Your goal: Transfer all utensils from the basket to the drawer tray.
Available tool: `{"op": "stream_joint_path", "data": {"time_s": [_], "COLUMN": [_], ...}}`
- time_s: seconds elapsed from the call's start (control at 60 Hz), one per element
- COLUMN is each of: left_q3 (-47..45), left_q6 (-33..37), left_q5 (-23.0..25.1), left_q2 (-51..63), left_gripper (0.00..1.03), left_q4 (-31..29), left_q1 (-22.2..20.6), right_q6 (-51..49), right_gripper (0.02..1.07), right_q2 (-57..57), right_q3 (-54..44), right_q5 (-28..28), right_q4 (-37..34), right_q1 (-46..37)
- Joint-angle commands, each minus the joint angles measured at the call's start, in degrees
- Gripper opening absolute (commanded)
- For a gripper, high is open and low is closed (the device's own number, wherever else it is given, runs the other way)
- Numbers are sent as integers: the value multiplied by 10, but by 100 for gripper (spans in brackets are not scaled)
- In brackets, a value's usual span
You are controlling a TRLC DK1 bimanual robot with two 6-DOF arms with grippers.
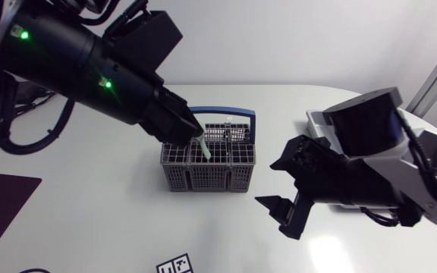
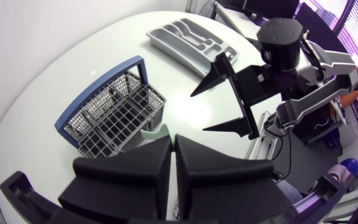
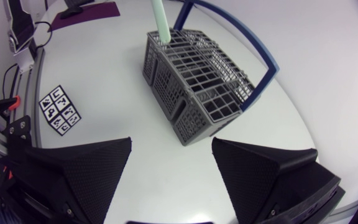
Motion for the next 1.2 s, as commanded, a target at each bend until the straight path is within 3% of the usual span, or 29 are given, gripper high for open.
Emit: {"op": "stream_joint_path", "data": {"time_s": [0.0, 0.367, 0.833, 1.017, 1.183], "left_q3": [-37, -118, -127, -129, -129], "left_q6": [7, 3, -11, -12, -15], "left_q5": [9, 44, 91, 98, 99], "left_q2": [-9, -12, 5, 6, 7], "left_gripper": [3, 3, 3, 3, 3], "left_q4": [3, 104, 107, 108, 112], "left_q1": [-28, -103, -139, -146, -148], "right_q6": [-18, -73, -87, -85, -82], "right_gripper": [96, 96, 88, 77, 58], "right_q2": [-38, -143, -131, -119, -109], "right_q3": [-13, -37, -43, -30, -19], "right_q5": [-27, -153, -209, -217, -217], "right_q4": [-20, -96, -81, -74, -64], "right_q1": [-2, -7, 0, 15, 24]}}
